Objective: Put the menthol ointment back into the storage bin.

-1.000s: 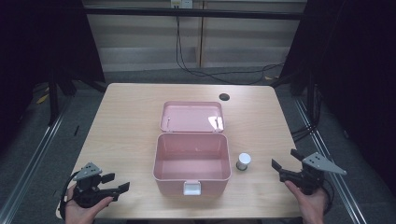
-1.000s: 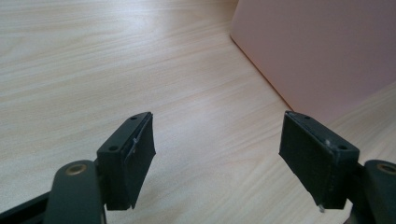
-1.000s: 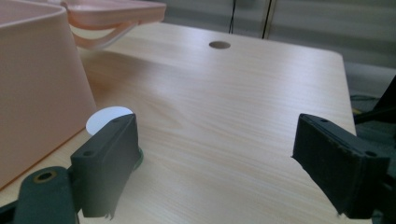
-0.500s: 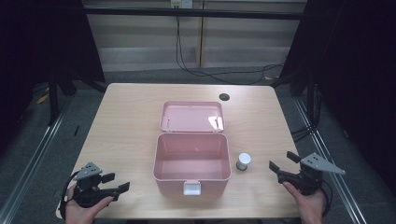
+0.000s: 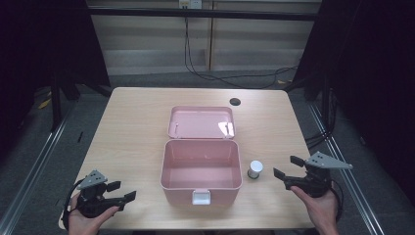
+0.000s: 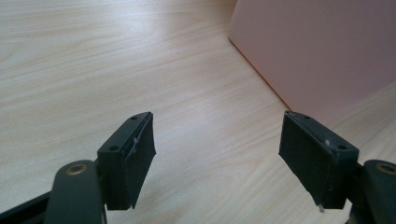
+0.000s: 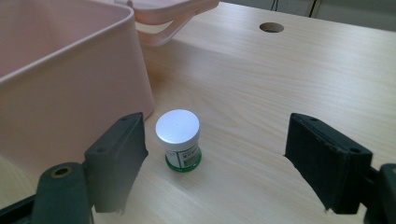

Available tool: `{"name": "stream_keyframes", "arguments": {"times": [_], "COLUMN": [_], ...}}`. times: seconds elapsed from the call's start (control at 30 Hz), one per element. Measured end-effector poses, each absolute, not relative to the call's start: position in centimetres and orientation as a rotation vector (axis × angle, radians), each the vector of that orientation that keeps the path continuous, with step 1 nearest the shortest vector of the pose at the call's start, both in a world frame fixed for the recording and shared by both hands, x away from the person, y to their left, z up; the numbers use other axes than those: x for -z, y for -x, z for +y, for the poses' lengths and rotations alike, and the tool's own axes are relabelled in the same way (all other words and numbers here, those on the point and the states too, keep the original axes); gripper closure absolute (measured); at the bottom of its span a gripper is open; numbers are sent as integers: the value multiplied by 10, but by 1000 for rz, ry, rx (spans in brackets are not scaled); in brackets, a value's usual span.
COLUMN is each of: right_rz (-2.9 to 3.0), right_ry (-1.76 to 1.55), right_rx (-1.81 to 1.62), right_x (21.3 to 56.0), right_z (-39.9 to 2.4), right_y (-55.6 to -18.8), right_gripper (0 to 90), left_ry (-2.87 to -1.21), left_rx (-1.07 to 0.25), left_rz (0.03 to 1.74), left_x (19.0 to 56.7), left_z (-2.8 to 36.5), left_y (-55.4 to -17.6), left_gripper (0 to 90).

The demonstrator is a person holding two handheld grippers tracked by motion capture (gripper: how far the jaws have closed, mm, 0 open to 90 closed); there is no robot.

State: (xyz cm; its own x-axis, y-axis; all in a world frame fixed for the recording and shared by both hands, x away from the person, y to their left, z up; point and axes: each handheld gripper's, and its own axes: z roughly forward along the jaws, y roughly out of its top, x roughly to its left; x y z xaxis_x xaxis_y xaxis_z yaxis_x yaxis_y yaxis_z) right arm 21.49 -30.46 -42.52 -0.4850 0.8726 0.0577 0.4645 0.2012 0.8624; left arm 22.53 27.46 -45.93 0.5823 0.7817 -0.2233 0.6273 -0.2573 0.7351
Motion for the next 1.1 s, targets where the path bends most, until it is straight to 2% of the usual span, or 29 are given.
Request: {"name": "stream_keyframes", "arguments": {"times": [0.07, 0.17, 0.43, 0.53, 0.67, 0.77, 0.9, 1.1], "right_rz": [2045, 2105, 2198, 2269, 2340, 2380, 2445, 2518], "right_ry": [-1240, -1209, -1211, -1207, -1211, -1209, -1191, -1169], "right_rx": [-1215, -1187, -1209, -1177, -1149, -1122, -1070, -945], "right_x": [423, 416, 403, 400, 397, 395, 392, 391], "right_z": [-303, -297, -296, -294, -290, -286, -279, -266], "right_y": [-216, -225, -237, -243, -251, -257, -266, -276], "right_gripper": [207, 262, 265, 300, 296, 244, 221, 254], "left_ry": [-1977, -1978, -1986, -1985, -1985, -1977, -1982, -1984], "left_rx": [-234, -225, -222, -224, -221, -219, -217, -218], "left_rz": [1126, 1119, 1114, 1115, 1118, 1123, 1118, 1119], "left_x": [460, 460, 460, 460, 460, 460, 460, 461], "left_z": [274, 274, 274, 274, 274, 274, 274, 274], "left_y": [-225, -226, -226, -226, -226, -227, -226, -226], "left_gripper": [264, 253, 233, 234, 238, 235, 234, 234]}}
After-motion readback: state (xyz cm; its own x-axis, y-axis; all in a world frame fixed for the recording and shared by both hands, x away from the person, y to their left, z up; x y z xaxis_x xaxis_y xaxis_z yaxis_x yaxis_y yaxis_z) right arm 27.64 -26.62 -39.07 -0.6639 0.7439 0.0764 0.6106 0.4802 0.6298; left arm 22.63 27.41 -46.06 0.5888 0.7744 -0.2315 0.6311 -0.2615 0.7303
